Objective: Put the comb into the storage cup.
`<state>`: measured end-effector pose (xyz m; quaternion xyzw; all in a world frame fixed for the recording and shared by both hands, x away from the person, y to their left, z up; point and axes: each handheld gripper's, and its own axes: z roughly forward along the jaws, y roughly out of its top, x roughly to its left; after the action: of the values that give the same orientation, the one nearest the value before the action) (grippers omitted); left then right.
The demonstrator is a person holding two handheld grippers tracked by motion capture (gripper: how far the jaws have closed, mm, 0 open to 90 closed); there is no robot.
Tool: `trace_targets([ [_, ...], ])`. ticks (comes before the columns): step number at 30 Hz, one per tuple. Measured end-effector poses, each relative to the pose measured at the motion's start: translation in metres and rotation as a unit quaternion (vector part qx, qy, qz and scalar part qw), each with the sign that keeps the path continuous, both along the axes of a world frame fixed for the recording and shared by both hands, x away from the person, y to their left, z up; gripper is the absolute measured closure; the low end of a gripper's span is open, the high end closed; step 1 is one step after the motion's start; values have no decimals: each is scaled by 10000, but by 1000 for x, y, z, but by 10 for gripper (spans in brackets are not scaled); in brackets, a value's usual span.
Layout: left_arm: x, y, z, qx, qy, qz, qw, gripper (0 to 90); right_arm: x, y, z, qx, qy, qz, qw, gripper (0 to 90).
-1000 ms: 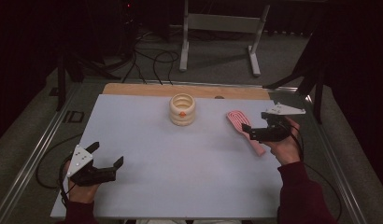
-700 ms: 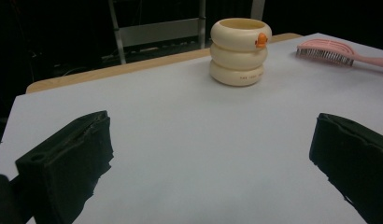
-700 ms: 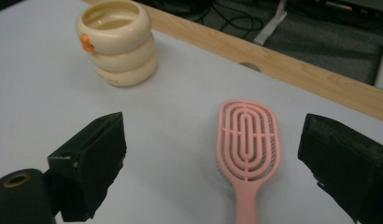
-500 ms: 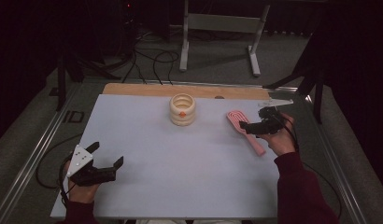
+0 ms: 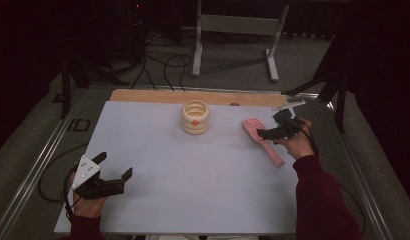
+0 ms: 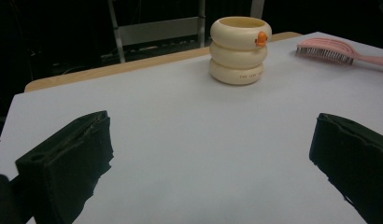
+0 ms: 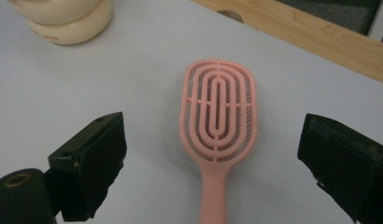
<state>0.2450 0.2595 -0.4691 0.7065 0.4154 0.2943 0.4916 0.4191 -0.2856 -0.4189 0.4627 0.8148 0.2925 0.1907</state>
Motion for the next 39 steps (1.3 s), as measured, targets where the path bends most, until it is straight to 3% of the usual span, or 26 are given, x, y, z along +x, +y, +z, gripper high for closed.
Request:
trace_targets([
  [14,1,-1,-1,30,42,-6,10000,0,21,-3,-26,-316,537,-157,9979,80],
  [39,1,-1,-2,44,70,-10,10000,0,37,-3,-59,-712,1243,-209,9895,125],
])
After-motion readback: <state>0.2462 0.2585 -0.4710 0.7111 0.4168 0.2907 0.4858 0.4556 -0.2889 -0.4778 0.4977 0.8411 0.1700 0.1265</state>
